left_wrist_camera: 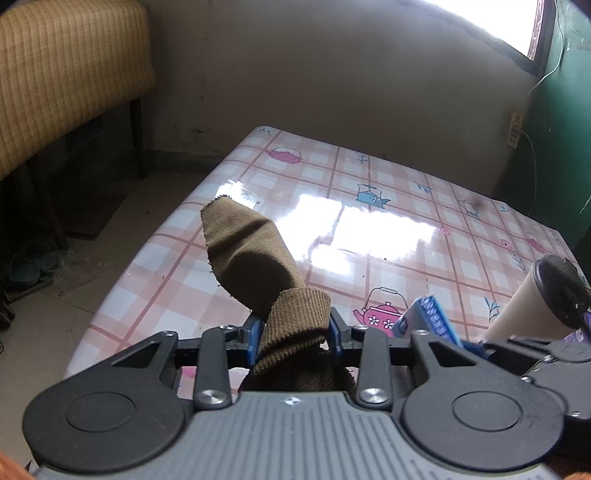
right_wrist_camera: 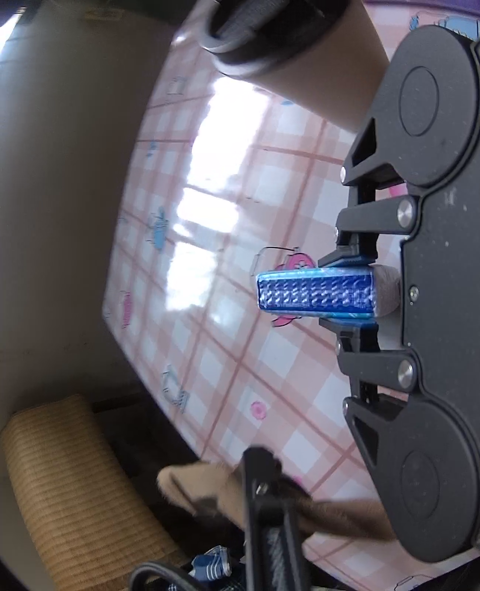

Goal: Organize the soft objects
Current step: 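Carry the brown cloth and blue tissue pack with both grippers toward the box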

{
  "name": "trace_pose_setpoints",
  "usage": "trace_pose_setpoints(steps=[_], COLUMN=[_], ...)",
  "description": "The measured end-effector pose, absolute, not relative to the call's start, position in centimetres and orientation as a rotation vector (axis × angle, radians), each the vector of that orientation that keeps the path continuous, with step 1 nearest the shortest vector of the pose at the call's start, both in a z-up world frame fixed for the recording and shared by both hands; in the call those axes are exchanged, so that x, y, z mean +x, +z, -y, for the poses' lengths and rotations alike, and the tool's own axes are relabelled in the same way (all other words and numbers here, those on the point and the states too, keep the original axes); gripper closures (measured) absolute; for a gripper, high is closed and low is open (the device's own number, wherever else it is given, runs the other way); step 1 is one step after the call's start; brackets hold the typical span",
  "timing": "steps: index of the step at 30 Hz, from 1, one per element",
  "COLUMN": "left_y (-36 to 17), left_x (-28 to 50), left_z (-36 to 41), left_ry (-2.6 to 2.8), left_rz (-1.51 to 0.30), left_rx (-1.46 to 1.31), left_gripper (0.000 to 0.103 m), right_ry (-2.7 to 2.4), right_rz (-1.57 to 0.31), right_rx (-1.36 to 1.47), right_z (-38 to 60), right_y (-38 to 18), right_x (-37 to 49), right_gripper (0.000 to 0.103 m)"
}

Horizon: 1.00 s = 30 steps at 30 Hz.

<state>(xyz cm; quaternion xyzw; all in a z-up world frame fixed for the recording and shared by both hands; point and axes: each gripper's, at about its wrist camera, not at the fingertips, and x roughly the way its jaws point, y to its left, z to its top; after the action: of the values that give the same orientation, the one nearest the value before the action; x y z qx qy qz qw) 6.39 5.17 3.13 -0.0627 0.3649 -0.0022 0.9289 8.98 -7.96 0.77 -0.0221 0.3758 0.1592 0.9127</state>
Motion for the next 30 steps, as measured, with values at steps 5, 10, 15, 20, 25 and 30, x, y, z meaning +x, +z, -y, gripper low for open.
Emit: trace_pose_setpoints(steps=[5, 10, 15, 20, 25, 30], left_y=[4.5, 6.5, 8.1, 9.0, 8.9, 9.0], left_x=[6.7, 7.8, 8.6, 8.7, 8.9, 8.9], left_z=[-4.5, -3.2, -1.4, 0.3, 2.3, 3.8], left_ry=[-0.018, -0.042, -0.065, -0.087, -0.105, -0.126], left_rz=[-0.737, -0.732, -0.727, -0.727, -0.738, -0.743], left_rx=[-0.13, -0.121, -0.103, -0.099, -0.084, -0.068], left_gripper=[0.067, 0.067, 0.067, 0.067, 0.067, 0.067], right_ry=[0.291, 0.213, 0.166, 0.124, 0.114, 0.099], right_rz=[-0.742, -0.728, -0.708, -0.701, -0.705, -0.707], right_rx=[-0.028, -0.019, -0.005, 0.007, 0.03, 0.046], right_z=[8.7, 10.2, 11.9, 13.9, 15.4, 16.7], right_y=[4.5, 7.9, 10.5, 11.5, 11.4, 11.3], right_x=[9.0, 9.0, 8.9, 8.5, 8.3, 8.4], right_gripper=[0.071, 0.071, 0.071, 0.071, 0.071, 0.071])
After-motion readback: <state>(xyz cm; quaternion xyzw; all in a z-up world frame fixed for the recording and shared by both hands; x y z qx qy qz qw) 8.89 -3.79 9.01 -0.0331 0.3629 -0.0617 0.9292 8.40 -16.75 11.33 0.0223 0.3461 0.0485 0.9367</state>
